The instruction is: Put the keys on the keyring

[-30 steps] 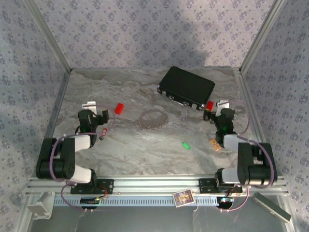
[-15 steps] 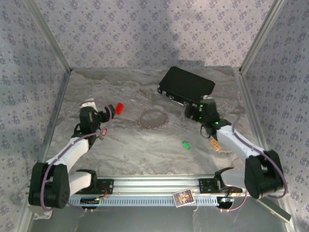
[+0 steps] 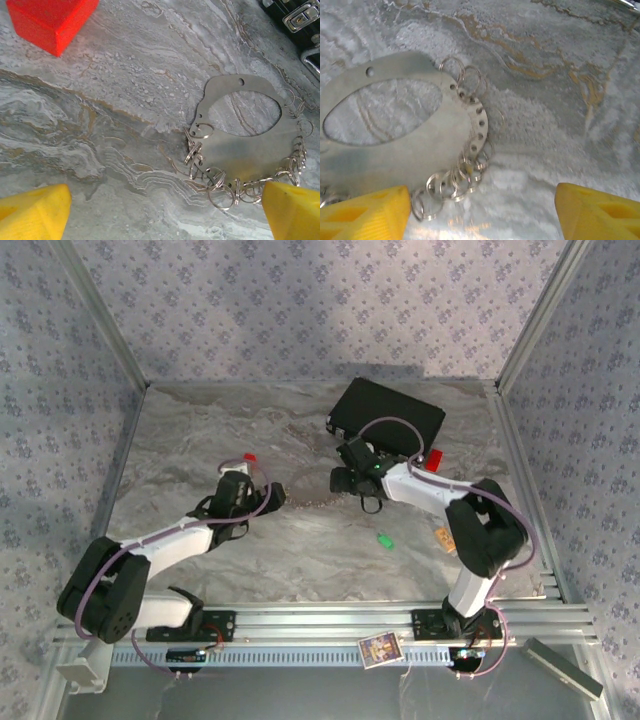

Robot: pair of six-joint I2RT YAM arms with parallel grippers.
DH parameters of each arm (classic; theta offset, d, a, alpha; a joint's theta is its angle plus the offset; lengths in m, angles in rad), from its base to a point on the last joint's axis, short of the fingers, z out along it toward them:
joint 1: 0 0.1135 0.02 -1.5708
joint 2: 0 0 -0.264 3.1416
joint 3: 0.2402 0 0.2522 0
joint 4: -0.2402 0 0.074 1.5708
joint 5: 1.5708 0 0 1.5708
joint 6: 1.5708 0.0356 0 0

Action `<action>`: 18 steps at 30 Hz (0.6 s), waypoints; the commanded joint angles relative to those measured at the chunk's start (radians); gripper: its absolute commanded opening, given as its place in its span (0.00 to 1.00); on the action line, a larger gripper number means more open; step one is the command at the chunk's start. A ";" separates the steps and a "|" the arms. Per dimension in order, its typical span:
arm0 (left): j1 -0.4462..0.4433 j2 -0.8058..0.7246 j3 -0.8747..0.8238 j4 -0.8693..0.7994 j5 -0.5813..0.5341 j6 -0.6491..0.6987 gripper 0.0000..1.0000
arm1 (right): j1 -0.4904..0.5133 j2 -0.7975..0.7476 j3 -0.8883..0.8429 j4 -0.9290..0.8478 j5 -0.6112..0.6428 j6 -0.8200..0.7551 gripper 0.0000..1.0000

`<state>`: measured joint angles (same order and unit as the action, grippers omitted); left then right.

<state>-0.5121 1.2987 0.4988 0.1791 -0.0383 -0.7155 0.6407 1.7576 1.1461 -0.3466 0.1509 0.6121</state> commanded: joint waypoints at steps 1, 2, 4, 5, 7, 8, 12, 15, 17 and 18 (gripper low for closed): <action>-0.016 0.008 0.018 0.016 -0.008 -0.040 0.97 | -0.020 0.077 0.114 -0.078 0.014 -0.035 0.67; -0.018 0.006 0.017 0.019 -0.008 -0.042 0.97 | -0.023 0.096 0.139 -0.089 0.023 -0.044 0.63; -0.023 0.005 0.011 0.022 -0.009 -0.052 0.96 | -0.034 0.140 0.188 -0.119 0.036 -0.059 0.57; -0.024 0.003 0.008 0.024 -0.008 -0.055 0.96 | -0.039 0.160 0.209 -0.130 0.036 -0.064 0.52; -0.028 0.000 0.001 0.033 -0.008 -0.061 0.96 | -0.042 0.206 0.257 -0.160 0.043 -0.073 0.47; -0.029 0.000 -0.002 0.034 -0.007 -0.063 0.97 | -0.043 0.223 0.275 -0.171 0.054 -0.078 0.47; -0.031 -0.004 -0.007 0.034 -0.011 -0.063 0.97 | -0.046 0.279 0.343 -0.207 0.076 -0.086 0.46; -0.034 -0.005 -0.008 0.032 -0.013 -0.063 0.96 | -0.044 0.315 0.386 -0.226 0.073 -0.090 0.46; -0.033 -0.005 -0.006 0.033 -0.014 -0.063 0.97 | -0.042 0.337 0.403 -0.226 0.062 -0.091 0.46; -0.034 -0.005 -0.005 0.032 -0.014 -0.064 0.97 | -0.042 0.347 0.410 -0.226 0.057 -0.091 0.46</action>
<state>-0.5388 1.2999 0.4984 0.1841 -0.0414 -0.7689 0.5980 2.0731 1.5150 -0.5209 0.1982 0.5335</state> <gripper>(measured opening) 0.971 0.459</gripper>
